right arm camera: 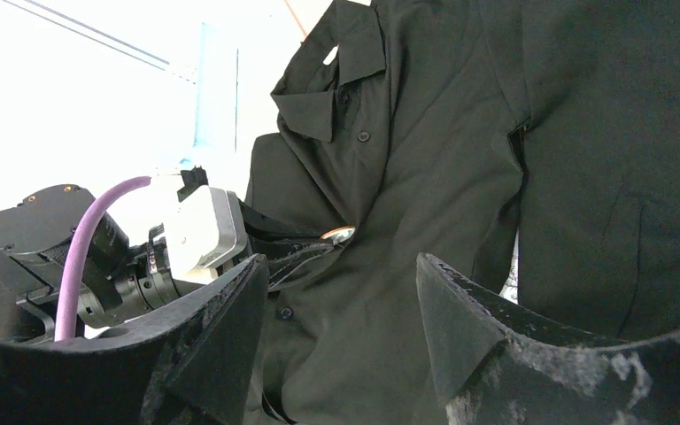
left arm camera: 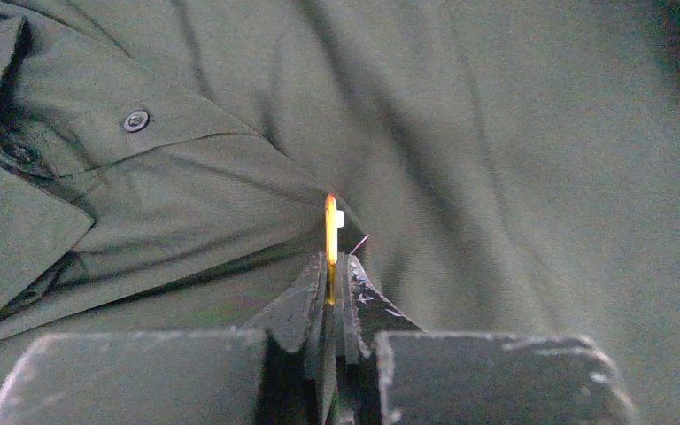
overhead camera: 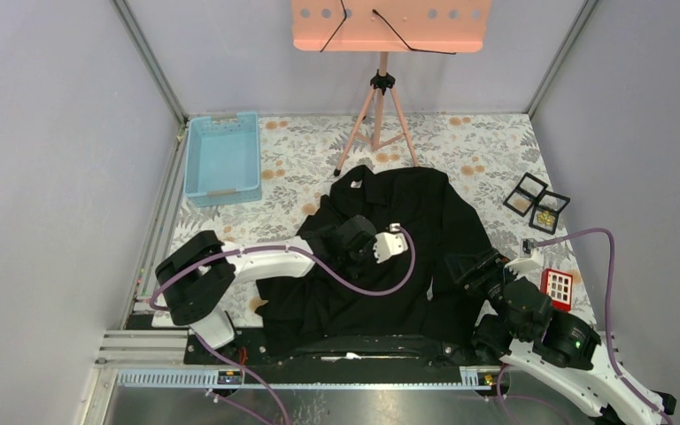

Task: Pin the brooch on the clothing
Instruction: Pin the brooch to the clothes.

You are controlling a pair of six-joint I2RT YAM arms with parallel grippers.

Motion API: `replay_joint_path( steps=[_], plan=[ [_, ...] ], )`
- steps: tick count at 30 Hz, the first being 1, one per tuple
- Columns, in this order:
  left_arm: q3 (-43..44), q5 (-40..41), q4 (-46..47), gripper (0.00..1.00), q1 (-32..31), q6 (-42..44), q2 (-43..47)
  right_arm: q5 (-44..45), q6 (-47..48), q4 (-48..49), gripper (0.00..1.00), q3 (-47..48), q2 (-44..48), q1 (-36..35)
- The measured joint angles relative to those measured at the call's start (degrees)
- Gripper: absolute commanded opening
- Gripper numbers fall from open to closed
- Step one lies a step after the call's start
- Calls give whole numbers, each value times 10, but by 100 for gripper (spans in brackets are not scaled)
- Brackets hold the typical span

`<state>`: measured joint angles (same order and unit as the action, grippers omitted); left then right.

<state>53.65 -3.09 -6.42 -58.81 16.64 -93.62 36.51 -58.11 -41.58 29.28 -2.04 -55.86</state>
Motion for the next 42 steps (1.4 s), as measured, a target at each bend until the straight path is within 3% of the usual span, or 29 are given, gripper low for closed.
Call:
replay_joint_path(
  steps=[12, 23, 42],
  plan=[
    [0, -42, -1, 0, -11, -29, 2, 0, -2, 0, 69, 0, -1, 0],
    [-1, -113, 11, 0, -10, -106, 80, -4, -2, 9, 68, -3, -28, 0],
    [-41, -211, 61, 0, 80, -215, 181, -49, 5, 126, 69, -17, -166, 0]
  ],
)
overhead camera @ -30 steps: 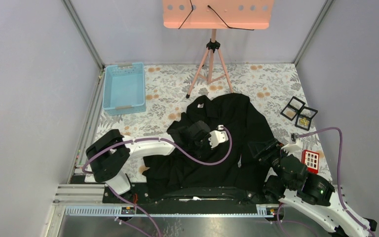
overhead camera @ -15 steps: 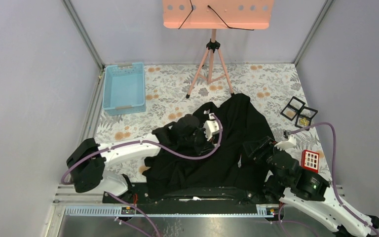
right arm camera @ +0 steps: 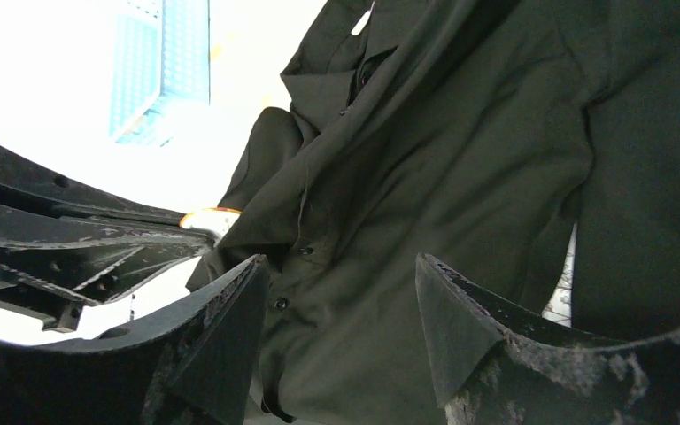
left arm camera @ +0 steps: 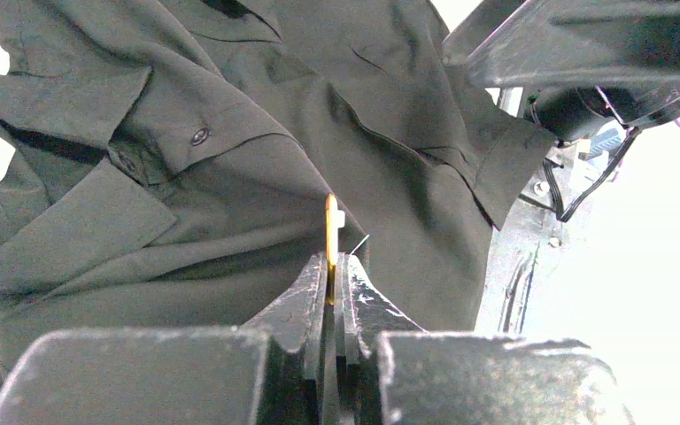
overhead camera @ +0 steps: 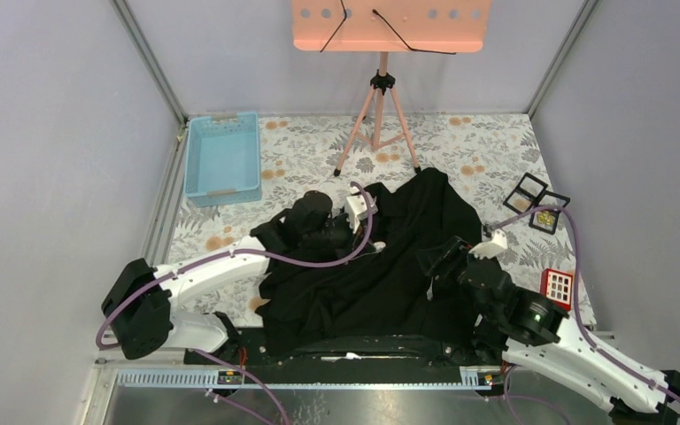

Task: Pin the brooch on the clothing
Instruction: Pin the brooch to the clothes.

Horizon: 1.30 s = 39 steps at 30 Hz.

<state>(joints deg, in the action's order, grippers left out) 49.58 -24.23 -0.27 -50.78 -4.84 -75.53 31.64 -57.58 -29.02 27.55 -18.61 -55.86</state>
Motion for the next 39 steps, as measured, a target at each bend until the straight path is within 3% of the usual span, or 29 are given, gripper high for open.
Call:
replay_joint_path(
  steps=[7, 15, 23, 32, 39],
  plan=[
    [-14, -16, 6, 0, 16, -7, 12, -14, 0, 91, 71, -1, -137, 0],
    [-23, -27, 12, 0, 27, -21, 12, -24, 16, 207, 67, -12, -217, 0],
    [-23, -32, 17, 0, 45, -48, 11, -68, 47, 326, 65, -87, -228, 0],
    [-21, -47, 17, 0, 60, -69, -11, -119, 174, 461, 70, -156, -214, 0],
    [-21, -63, 17, 0, 68, -89, -15, -137, 246, 539, 71, -162, -263, 0]
  ],
)
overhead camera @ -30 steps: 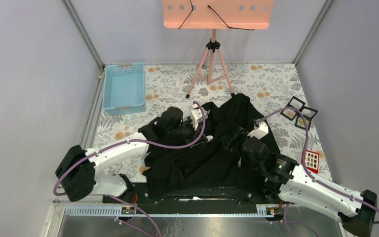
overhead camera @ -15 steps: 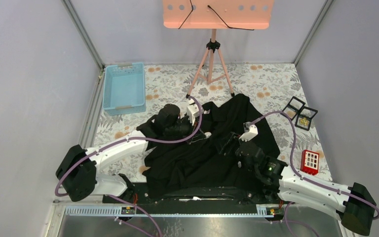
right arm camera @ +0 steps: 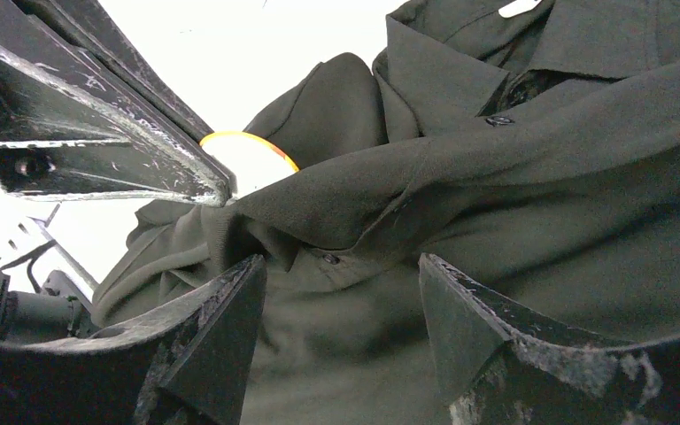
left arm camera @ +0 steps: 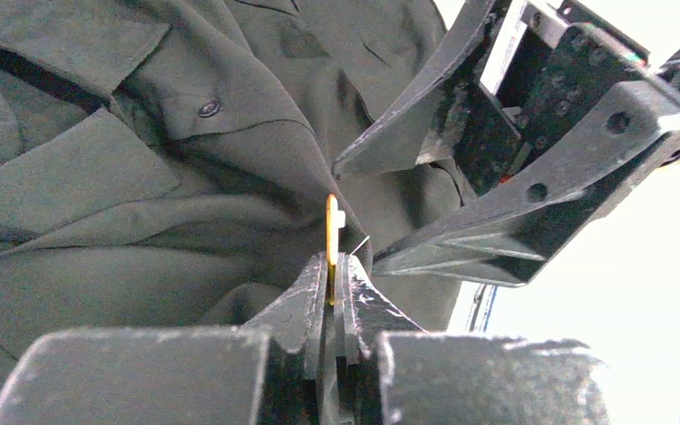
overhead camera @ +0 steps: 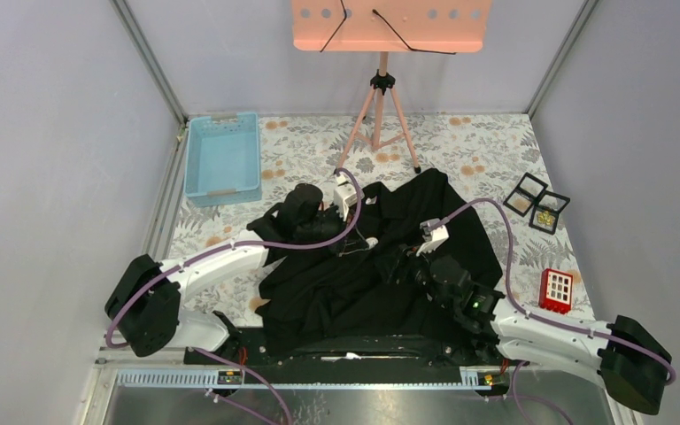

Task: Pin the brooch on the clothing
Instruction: Pin the brooch to the clothes.

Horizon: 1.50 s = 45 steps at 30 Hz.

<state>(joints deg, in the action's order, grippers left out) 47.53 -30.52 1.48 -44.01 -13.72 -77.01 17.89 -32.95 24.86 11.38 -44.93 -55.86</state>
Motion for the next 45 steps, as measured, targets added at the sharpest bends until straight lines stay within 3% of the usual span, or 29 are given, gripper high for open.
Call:
replay_joint_path(
  steps=[8, 31, 45],
  plan=[
    [0, -14, 0, 0, 2, -9, 0, -10, 12, 64, 65, -1, -71, 0],
    [4, -29, 17, 0, 5, -28, -1, -16, 20, 125, 0, 0, -133, 0],
    [4, -38, 40, 0, 8, -46, 1, -16, 14, 163, 0, 0, -178, 0]
  ],
)
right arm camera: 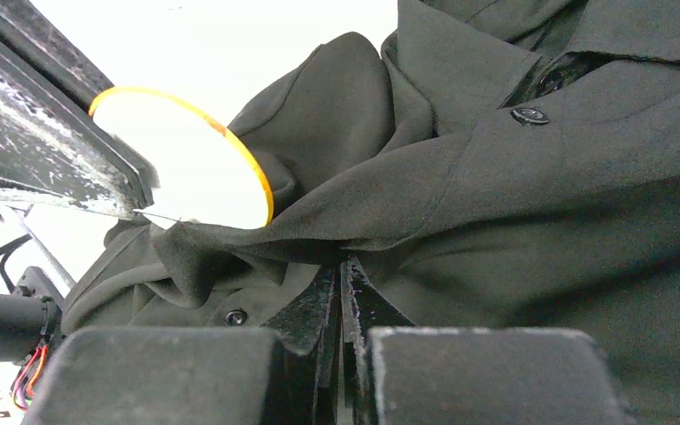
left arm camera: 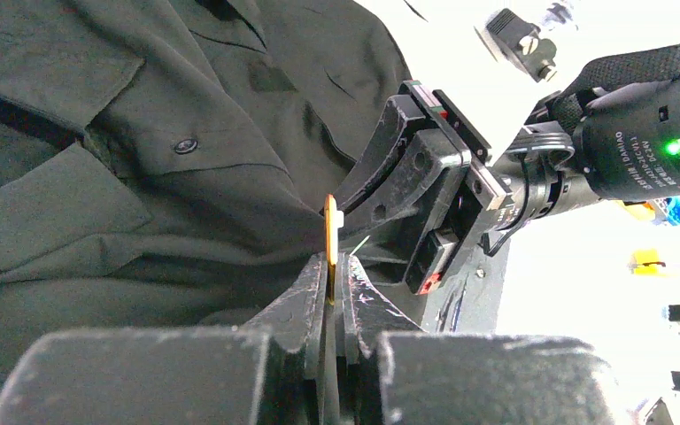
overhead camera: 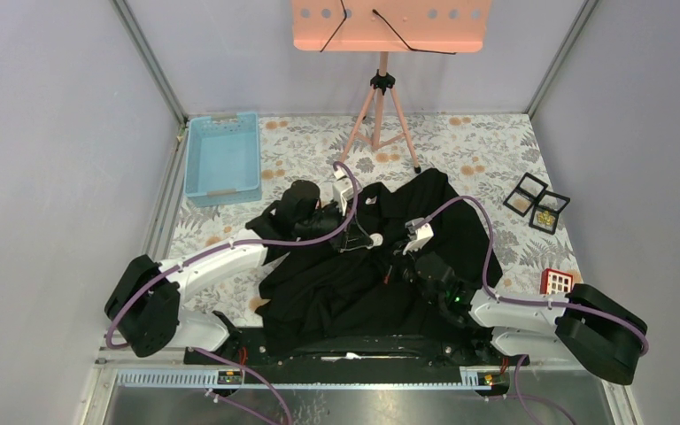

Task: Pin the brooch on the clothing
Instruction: Pin the brooch to the clothes.

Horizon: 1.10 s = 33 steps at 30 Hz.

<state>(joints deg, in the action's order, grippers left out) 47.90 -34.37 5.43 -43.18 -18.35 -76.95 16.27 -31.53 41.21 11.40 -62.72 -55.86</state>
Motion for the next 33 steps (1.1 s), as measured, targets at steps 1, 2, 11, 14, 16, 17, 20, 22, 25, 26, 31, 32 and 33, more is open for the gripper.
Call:
replay_joint_path(
  steps=[1, 2, 11, 14, 16, 17, 20, 22, 25, 26, 31, 32, 33],
  plan=[
    [0, 0, 2, 0, 0, -1, 1, -1, -1, 4, 0, 0, -3, 0],
    [0, 0, 3, 0, 1, -2, 2, -2, -3, 7, 0, 0, -5, 0],
    [-30, 37, 21, 0, 2, 6, 71, -11, -9, -2, 5, 0, 12, 0],
    [-39, 59, 26, 0, 2, 16, 104, -19, -9, -23, 9, 0, 44, 0],
    [-40, 68, 31, 0, 2, 21, 110, -23, -9, -41, 14, 0, 73, 0],
    [-40, 72, 33, 0, 2, 23, 110, -23, -9, -48, 17, 1, 86, 0],
    [-40, 79, 32, 0, 1, 26, 108, -23, -9, -76, 27, 2, 133, 0],
    [-40, 85, 30, 0, 1, 31, 108, -21, -9, -95, 37, 3, 162, 0],
    [-36, 105, 2, 0, -2, 51, 108, -12, -10, -131, 46, 3, 207, 0],
    [-32, 117, -14, 0, -5, 63, 108, -5, -9, -145, 48, 3, 221, 0],
    [-6, 220, -100, 0, -49, 148, 108, 38, -14, -211, 62, 3, 283, 0],
    [-3, 243, -117, 0, -63, 167, 108, 47, -15, -224, 66, 3, 290, 0],
    [-3, 261, -132, 0, -75, 182, 108, 58, -19, -238, 68, 3, 296, 0]
  ],
)
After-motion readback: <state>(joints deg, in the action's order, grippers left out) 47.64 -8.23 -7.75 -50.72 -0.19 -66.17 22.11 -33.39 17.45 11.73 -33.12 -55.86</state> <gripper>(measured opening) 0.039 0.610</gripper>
